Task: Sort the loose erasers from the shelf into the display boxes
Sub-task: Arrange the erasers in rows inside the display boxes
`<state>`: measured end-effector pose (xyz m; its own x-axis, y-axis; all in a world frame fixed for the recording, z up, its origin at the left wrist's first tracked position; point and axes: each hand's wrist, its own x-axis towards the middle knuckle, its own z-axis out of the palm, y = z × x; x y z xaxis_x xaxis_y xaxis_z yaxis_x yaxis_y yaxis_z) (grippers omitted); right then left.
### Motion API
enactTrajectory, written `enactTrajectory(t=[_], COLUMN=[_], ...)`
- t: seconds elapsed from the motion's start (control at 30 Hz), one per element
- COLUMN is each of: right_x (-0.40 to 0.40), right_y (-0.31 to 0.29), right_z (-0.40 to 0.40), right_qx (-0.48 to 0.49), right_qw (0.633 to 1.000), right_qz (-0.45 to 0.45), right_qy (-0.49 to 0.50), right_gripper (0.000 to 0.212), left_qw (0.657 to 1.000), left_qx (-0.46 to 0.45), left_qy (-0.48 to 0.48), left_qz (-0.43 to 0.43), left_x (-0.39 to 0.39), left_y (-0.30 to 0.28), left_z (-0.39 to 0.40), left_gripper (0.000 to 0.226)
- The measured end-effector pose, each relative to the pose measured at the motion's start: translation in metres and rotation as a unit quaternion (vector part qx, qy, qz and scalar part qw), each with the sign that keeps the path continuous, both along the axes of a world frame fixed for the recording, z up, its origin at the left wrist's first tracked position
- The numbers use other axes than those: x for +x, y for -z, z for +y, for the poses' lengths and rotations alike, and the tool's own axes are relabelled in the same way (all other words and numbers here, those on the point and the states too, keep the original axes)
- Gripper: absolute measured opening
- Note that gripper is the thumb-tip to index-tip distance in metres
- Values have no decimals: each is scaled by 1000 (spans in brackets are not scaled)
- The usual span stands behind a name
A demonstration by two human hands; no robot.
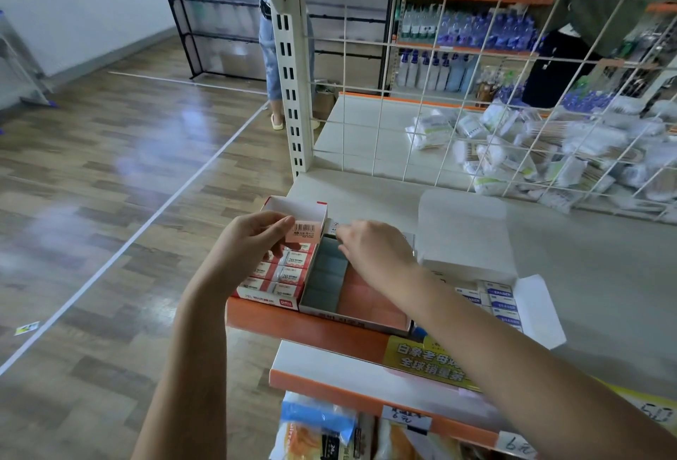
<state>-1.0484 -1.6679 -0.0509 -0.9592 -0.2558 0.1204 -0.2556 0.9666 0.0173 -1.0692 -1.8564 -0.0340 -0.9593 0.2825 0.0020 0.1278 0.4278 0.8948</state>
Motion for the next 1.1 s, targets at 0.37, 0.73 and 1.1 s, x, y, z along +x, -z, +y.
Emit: enactTrajectory(t=[0.37,0.73,1.1], right_x=[-5,5,34], right_y=[3,-22,-27], right_z=[3,29,74], right_qx=[-16,-129,-150], right_qw=[1000,991,983], right_qz=[-6,-24,-21], right_qy=[-18,21,107], right_gripper=[21,23,25], left_qw=[1000,999,974], left_qx=[8,12,-141], left_qy=[1,44,152], left_qz=[0,12,91], left_x=[3,-5,-4], left_y=[1,0,5], left_z=[0,10,69], left_gripper=[16,12,25])
